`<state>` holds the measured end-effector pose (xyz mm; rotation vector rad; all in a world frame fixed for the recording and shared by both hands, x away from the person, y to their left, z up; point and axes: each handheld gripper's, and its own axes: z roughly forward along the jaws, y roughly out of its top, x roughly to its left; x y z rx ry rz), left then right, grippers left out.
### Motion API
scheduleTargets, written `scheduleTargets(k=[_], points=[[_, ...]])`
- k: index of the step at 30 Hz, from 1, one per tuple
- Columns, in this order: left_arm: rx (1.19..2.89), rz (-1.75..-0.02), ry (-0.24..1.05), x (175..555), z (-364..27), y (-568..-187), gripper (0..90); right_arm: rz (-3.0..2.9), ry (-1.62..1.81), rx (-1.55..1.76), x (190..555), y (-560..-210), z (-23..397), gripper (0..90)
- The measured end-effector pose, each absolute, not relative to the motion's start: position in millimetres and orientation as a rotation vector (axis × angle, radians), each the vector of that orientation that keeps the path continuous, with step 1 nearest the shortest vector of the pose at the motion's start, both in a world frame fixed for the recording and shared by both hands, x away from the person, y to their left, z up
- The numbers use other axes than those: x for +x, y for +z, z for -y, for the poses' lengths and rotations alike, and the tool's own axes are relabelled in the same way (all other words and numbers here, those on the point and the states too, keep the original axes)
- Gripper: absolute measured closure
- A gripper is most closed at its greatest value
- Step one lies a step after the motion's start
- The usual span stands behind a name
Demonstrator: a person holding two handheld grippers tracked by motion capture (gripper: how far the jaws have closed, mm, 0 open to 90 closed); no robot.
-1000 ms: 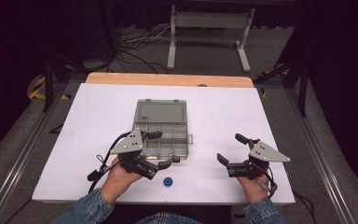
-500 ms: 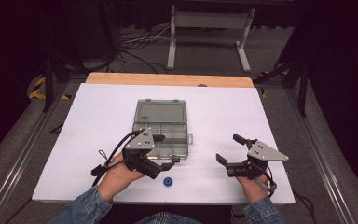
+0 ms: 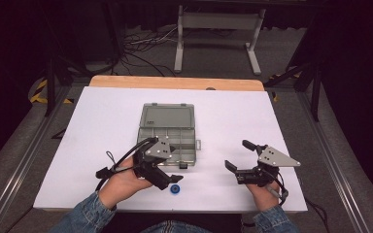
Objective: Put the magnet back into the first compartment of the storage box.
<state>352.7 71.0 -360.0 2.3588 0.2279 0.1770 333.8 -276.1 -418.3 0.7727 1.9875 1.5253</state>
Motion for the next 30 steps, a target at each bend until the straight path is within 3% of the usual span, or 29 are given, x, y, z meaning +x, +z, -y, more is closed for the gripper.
scheduleTargets(k=[13, 19, 22, 30], points=[[2.541, -0.216, 0.112, 354.8, -60.1, -359.8, 13.2, -2.0, 1.531, 0.776, 334.5, -419.1, 276.3, 5.9], [2.552, -0.225, 0.079, 355.0, -58.9, -362.0, 10.9, -2.002, 1.537, 0.776, 334.5, -419.3, 276.3, 5.8], [2.498, -0.228, -0.015, 356.6, -59.9, -363.6, 11.5, -2.0, 1.539, 0.771, 334.4, -419.1, 276.4, 5.8], [2.571, -0.225, 0.027, 354.3, -52.3, -376.6, 12.1, -2.001, 1.54, 0.77, 334.0, -419.0, 276.6, 5.8]])
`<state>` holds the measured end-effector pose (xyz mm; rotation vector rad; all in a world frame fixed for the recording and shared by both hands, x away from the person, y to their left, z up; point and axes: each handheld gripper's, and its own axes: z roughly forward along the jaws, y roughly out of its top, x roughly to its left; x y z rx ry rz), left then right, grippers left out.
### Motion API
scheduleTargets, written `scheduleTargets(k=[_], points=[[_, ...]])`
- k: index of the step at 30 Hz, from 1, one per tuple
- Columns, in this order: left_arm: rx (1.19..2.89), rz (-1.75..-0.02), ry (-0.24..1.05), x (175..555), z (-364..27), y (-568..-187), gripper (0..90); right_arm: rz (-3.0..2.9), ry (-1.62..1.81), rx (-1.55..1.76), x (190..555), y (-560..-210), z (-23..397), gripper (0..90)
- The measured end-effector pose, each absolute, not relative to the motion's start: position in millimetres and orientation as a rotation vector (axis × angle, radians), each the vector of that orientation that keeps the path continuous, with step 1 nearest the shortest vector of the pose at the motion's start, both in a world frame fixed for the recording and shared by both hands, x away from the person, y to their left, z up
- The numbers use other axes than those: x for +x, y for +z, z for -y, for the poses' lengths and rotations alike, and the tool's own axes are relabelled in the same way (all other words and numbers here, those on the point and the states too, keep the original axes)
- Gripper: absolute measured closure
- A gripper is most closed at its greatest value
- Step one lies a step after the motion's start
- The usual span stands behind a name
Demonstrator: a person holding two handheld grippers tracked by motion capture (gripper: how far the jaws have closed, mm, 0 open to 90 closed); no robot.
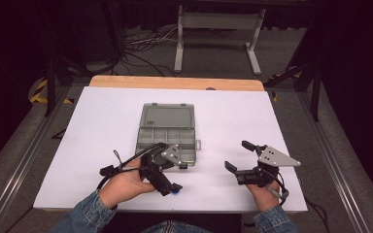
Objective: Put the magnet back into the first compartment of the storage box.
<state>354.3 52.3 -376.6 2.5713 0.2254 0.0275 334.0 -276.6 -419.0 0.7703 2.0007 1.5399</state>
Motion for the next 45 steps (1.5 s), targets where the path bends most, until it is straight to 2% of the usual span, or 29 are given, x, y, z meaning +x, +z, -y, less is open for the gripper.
scheduleTargets(k=[37, 45], points=[[2.752, -0.15, -0.052, 350.3, -32.0, -423.1, 16.5, -2.01, 1.545, 0.766, 333.9, -419.0, 276.6, 5.8], [2.772, -0.132, -0.055, 351.1, -32.0, -425.9, 22.9, -2.011, 1.547, 0.767, 333.8, -418.9, 276.9, 5.8]])
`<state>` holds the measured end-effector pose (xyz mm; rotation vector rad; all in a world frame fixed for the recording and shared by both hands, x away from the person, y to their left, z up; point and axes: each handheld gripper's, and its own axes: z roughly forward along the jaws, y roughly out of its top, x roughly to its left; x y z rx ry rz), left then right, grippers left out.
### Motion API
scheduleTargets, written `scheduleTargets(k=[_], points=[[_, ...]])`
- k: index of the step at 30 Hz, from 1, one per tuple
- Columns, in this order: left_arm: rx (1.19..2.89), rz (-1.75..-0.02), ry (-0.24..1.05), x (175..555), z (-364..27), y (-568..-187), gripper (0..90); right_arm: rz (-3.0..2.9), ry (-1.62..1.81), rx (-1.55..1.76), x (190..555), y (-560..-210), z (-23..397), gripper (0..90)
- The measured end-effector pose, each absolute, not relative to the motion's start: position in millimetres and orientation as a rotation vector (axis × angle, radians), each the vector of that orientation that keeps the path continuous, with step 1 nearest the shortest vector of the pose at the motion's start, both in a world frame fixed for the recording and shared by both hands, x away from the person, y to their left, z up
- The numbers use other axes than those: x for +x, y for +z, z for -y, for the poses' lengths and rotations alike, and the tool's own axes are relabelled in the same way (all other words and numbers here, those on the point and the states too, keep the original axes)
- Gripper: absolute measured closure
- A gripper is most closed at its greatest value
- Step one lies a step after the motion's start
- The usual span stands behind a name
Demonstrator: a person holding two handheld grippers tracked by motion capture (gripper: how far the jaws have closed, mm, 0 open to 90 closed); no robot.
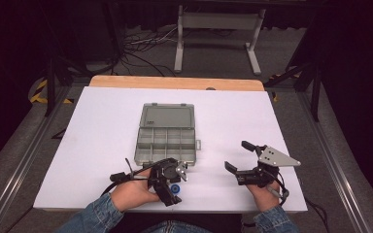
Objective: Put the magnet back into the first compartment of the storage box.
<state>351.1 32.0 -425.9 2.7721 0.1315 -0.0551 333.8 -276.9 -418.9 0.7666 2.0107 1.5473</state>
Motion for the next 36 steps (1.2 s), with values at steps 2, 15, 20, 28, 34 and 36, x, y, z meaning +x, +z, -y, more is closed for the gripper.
scheduleTargets(k=[2, 15, 20, 28, 34, 36], points=[[2.775, -0.132, -0.053, 351.1, -31.8, -426.0, 26.2, -2.011, 1.548, 0.765, 334.1, -419.0, 276.9, 5.8], [2.818, -0.111, 0.01, 348.2, -28.5, -428.6, 46.5, -2.018, 1.544, 0.766, 334.2, -419.5, 275.9, 5.8], [2.82, -0.106, 0.018, 347.9, -28.8, -427.8, 53.9, -2.02, 1.549, 0.767, 334.7, -419.9, 275.9, 6.0], [2.822, -0.105, 0.03, 346.6, -28.6, -426.8, 61.8, -2.024, 1.546, 0.77, 334.7, -420.1, 275.5, 6.0], [2.806, -0.103, 0.034, 347.1, -30.9, -420.4, 62.0, -2.029, 1.542, 0.771, 335.1, -420.5, 275.6, 6.0], [2.801, -0.098, 0.038, 346.8, -31.7, -417.5, 62.1, -2.029, 1.539, 0.772, 335.1, -420.6, 275.7, 6.0]])
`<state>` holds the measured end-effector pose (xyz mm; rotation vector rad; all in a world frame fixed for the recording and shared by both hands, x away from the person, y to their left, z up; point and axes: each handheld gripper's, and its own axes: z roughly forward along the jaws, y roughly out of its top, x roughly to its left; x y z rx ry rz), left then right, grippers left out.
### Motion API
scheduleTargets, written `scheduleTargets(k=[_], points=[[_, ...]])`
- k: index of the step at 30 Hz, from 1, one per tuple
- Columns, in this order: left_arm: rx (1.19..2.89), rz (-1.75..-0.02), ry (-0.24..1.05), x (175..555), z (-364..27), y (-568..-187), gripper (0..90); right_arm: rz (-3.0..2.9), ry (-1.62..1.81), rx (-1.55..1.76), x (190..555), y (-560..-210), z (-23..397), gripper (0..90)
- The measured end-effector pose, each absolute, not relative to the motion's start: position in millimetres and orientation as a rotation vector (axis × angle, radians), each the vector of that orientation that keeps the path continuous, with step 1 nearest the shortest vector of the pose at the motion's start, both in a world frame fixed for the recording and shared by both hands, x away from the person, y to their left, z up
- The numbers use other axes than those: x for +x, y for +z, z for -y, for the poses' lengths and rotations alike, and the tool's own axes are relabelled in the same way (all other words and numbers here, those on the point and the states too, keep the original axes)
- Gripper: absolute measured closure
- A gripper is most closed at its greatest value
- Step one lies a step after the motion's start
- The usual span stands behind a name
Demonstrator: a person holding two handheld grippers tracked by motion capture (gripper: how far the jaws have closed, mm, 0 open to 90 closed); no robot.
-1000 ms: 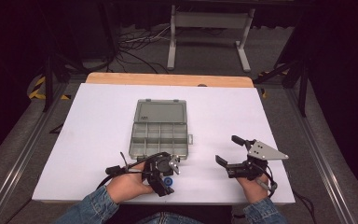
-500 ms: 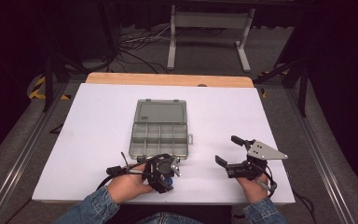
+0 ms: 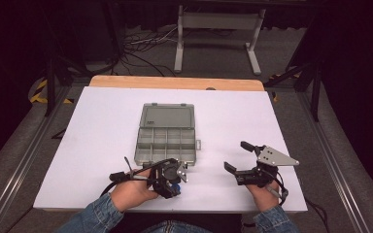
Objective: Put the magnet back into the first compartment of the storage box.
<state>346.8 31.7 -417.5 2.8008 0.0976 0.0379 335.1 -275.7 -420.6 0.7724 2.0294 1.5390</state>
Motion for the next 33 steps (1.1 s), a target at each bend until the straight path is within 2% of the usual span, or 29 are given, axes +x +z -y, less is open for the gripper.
scheduleTargets(k=[33], points=[[2.669, -0.136, 0.055, 349.2, -56.8, -374.9, 62.3, -2.035, 1.536, 0.772, 335.9, -421.5, 274.3, 6.0]])
